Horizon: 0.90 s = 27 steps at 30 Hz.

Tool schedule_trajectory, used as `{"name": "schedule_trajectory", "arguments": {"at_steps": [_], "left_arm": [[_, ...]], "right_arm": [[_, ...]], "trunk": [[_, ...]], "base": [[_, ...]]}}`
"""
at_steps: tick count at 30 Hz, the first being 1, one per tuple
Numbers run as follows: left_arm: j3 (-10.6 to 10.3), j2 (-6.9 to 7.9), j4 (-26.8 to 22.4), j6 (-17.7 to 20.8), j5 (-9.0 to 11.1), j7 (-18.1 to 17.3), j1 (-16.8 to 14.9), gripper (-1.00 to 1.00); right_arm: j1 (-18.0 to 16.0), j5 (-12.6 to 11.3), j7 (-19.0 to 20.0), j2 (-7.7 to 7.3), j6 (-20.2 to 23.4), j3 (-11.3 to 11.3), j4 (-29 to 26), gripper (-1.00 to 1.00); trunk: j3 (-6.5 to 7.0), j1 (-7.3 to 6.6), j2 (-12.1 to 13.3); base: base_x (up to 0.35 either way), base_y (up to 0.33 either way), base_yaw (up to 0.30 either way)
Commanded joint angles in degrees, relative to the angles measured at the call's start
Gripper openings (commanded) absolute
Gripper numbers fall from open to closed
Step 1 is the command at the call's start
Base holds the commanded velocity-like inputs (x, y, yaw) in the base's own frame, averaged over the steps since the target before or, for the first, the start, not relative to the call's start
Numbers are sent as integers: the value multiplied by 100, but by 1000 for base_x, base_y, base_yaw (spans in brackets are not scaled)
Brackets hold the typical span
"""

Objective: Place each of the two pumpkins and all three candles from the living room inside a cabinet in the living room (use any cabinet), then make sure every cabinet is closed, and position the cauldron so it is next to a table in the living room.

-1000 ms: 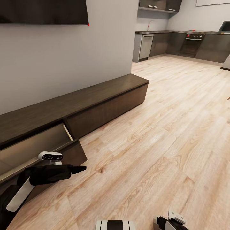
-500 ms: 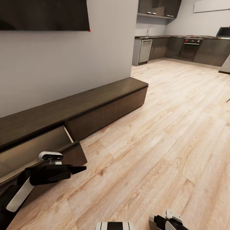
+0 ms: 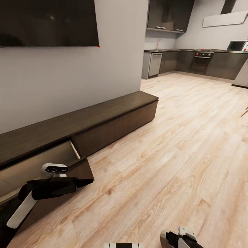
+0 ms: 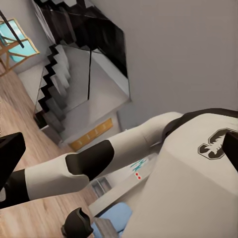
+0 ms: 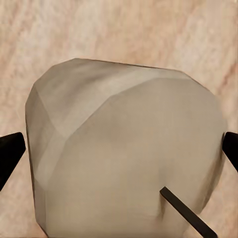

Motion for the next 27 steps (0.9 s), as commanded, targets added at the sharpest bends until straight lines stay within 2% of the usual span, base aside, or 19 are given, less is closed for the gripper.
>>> {"name": "schedule_trajectory", "arguments": {"at_steps": [1, 3, 6, 8, 14, 27], "left_arm": [[-13, 6, 0, 62, 23, -6, -4, 100], [-13, 7, 0, 66, 23, 13, -4, 100], [-104, -37, -99, 87, 119, -84, 96, 100], [-101, -37, -118, 87, 112, -147, 119, 100], [-87, -107, 77, 79, 56, -157, 167, 100], [-66, -116, 495, 76, 52, -159, 180, 100]], "right_arm": [[0, -42, -49, -6, 30, 49, -19, -100], [0, -42, -49, -6, 35, 49, -23, -100], [102, 26, -135, -30, -63, 18, 85, -100], [171, 26, -153, -29, -99, 19, 159, -100], [119, 28, -114, -21, -286, 29, 114, -100], [115, 28, -102, -24, -638, 45, 105, -100]], "trunk": [[18, -3, 0], [62, -9, 2], [62, -9, 3], [62, -9, 3], [62, -9, 3], [62, -9, 3]], "base": [[0, 0, 0], [0, 0, 0], [0, 0, 0], [0, 0, 0], [-64, -83, 0], [-95, -53, 0]]}}
